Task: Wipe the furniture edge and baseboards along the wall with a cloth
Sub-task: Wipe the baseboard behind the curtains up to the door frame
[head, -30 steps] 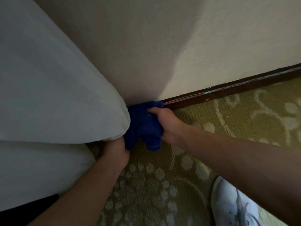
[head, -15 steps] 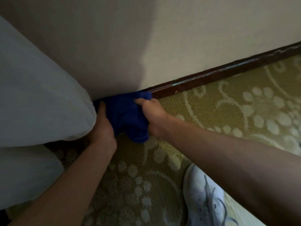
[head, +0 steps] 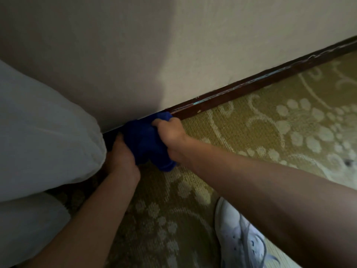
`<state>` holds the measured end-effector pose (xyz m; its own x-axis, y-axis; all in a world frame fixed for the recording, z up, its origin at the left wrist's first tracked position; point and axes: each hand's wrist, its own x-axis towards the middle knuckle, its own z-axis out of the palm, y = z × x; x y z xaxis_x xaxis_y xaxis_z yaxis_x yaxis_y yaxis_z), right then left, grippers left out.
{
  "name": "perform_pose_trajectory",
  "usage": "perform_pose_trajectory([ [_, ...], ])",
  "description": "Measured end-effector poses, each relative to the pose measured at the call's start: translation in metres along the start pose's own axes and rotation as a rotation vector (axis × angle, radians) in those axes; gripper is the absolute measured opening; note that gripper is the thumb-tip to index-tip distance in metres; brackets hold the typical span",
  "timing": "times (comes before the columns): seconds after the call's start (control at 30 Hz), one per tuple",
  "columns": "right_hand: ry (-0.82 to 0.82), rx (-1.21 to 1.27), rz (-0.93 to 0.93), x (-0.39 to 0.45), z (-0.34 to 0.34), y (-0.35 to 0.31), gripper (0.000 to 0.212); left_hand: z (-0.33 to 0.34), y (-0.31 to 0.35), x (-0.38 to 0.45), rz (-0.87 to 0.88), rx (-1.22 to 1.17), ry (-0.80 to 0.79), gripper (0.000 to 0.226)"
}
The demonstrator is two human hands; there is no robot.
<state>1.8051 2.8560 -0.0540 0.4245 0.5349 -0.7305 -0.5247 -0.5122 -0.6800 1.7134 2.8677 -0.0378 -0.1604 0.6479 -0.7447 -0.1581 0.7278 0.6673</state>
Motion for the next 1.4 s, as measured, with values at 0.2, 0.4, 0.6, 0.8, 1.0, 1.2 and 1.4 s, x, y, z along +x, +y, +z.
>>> perform_pose_trajectory([
  [0.2,0.210,0.023,-0.074,0.019,-0.059,-0.026,0.034,0.045,-0.011,-0.019,-0.018,0.100,-0.024,0.065],
  [0.4,0.019,-0.013,0.020,0.011,-0.015,0.001,0.046,0.007,-0.010,0.015,0.019,0.137,0.108,0.071],
  [0.6,0.180,-0.015,-0.095,0.020,-0.083,-0.035,0.016,0.061,-0.030,-0.014,-0.023,0.164,-0.005,0.069],
  [0.8,-0.061,0.029,0.022,0.002,-0.073,-0.029,0.030,0.021,-0.045,-0.009,0.110,0.137,0.002,0.079],
  [1.0,-0.281,0.010,0.175,-0.010,-0.060,-0.003,0.024,-0.025,-0.044,-0.010,0.067,0.136,0.077,0.077],
  [1.2,-0.212,0.129,0.289,-0.004,-0.041,0.010,0.039,-0.018,-0.035,-0.005,0.141,0.103,0.184,0.075],
  [1.4,-0.217,0.089,0.091,-0.003,-0.036,0.007,0.016,0.008,-0.031,0.011,0.210,-0.064,0.223,0.077],
])
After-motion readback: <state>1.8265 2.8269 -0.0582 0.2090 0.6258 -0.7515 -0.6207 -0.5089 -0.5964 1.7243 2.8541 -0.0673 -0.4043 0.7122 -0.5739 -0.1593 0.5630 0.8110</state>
